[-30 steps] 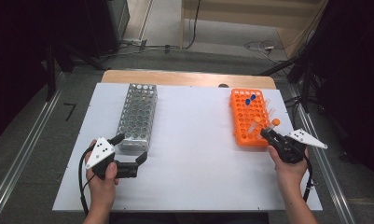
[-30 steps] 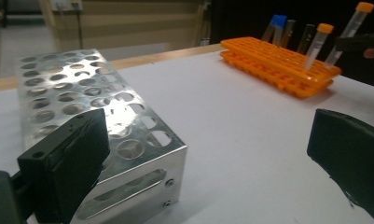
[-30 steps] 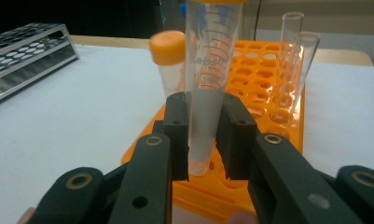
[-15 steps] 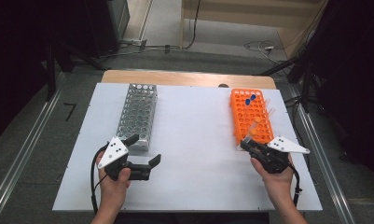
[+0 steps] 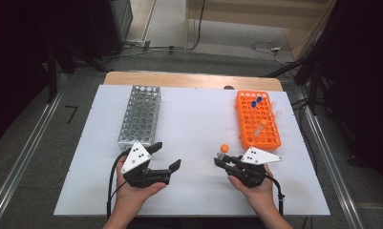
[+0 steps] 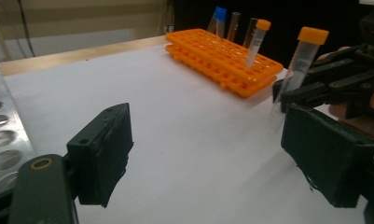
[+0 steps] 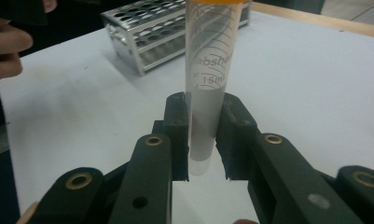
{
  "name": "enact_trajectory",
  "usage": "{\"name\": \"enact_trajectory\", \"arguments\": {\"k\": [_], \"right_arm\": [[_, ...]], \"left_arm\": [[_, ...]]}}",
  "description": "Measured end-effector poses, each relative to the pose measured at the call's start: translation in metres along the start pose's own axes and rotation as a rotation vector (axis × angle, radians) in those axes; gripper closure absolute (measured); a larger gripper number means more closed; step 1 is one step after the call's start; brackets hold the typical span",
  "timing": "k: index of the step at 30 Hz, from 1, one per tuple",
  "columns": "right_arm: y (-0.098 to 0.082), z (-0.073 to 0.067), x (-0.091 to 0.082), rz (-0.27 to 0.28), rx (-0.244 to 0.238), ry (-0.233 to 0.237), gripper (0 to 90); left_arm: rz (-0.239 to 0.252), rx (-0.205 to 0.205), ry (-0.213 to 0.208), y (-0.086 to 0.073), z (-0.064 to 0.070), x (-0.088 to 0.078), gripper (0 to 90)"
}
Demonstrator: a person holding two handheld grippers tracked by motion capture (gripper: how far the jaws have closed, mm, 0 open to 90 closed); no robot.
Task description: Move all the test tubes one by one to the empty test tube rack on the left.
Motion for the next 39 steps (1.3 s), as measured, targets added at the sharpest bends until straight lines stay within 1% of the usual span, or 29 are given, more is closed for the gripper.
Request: {"name": "enact_trajectory", "arguments": {"k": [2,3,4,6,7,9,10,11,12,15,16,17,20,22,25,26,28,31,33,36,37,38,39], "right_arm": [[-0.001,-0.007,0.005,-0.009,-0.011,0.018,72.6],[-0.001,-0.010,0.007,-0.014,-0.019,0.027,72.6],[-0.001,-0.013,0.009,-0.018,-0.024,0.036,72.6],[-0.002,-0.019,0.013,-0.024,-0.035,0.052,72.6],[-0.002,-0.022,0.015,-0.028,-0.039,0.058,72.6],[-0.002,-0.024,0.016,-0.031,-0.041,0.062,72.6],[-0.002,-0.029,0.019,-0.037,-0.052,0.075,72.6],[-0.002,-0.031,0.020,-0.040,-0.052,0.079,72.6],[-0.002,-0.034,0.022,-0.041,-0.056,0.086,72.6],[-0.002,-0.041,0.025,-0.049,-0.069,0.105,72.6],[-0.002,-0.044,0.026,-0.051,-0.075,0.113,72.6],[-0.001,-0.047,0.027,-0.053,-0.083,0.119,72.6],[-0.001,-0.055,0.030,-0.059,-0.098,0.138,72.6],[-0.001,-0.059,0.031,-0.063,-0.112,0.147,72.6],[0.000,-0.065,0.032,-0.064,-0.128,0.157,72.6],[0.000,-0.065,0.032,-0.065,-0.127,0.155,72.6],[0.000,-0.065,0.032,-0.065,-0.125,0.156,72.6],[-0.001,-0.065,0.033,-0.068,-0.121,0.160,72.6],[-0.001,-0.065,0.033,-0.068,-0.118,0.164,72.6],[-0.001,-0.064,0.033,-0.066,-0.111,0.167,72.2],[-0.001,-0.064,0.033,-0.061,-0.110,0.172,72.0],[-0.001,-0.063,0.032,-0.059,-0.104,0.174,71.0],[-0.001,-0.062,0.031,-0.054,-0.106,0.175,67.1]], "left_arm": [[-0.008,-0.005,-0.027,0.000,0.006,0.003,19.9],[-0.008,-0.005,-0.027,0.000,0.006,0.003,20.7],[-0.012,-0.005,-0.048,0.000,0.011,0.005,22.2],[-0.016,-0.005,-0.080,0.000,0.016,0.008,25.2],[-0.016,-0.005,-0.080,0.000,0.016,0.008,26.7],[-0.021,0.000,-0.102,0.000,0.021,0.010,28.3],[-0.022,0.002,-0.117,0.000,0.024,0.012,31.2],[-0.026,0.007,-0.137,0.000,0.029,0.014,32.6],[-0.027,0.008,-0.149,0.000,0.032,0.015,33.9],[-0.040,0.015,-0.169,-0.002,0.038,0.019,37.5],[-0.040,0.015,-0.169,-0.002,0.038,0.019,38.9],[-0.046,0.019,-0.192,-0.003,0.042,0.021,41.2],[-0.063,0.027,-0.213,-0.005,0.046,0.024,47.0],[-0.068,0.027,-0.232,-0.006,0.048,0.025,52.9],[-0.071,0.032,-0.249,-0.006,0.050,0.025,61.3],[-0.071,0.032,-0.249,-0.006,0.050,0.025,64.2],[-0.069,0.040,-0.265,-0.006,0.051,0.025,71.1],[-0.073,0.047,-0.260,-0.007,0.051,0.025,72.8],[-0.069,0.062,-0.250,-0.007,0.050,0.024,74.1],[-0.065,0.059,-0.248,-0.007,0.048,0.024,74.4],[-0.060,0.046,-0.251,-0.007,0.047,0.024,74.4],[-0.060,0.046,-0.251,-0.007,0.047,0.024,74.4],[-0.053,0.039,-0.233,-0.005,0.045,0.023,74.5]]}}
Point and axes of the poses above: each handheld gripper's, and its own axes: x roughly forward along the jaws, y roughly out of its top, z roughly to its right, the point moved 6 cm from there along x, roughly forward along the jaws, and after that the axes turned 2 degrees about y, right-handed, at the moved point
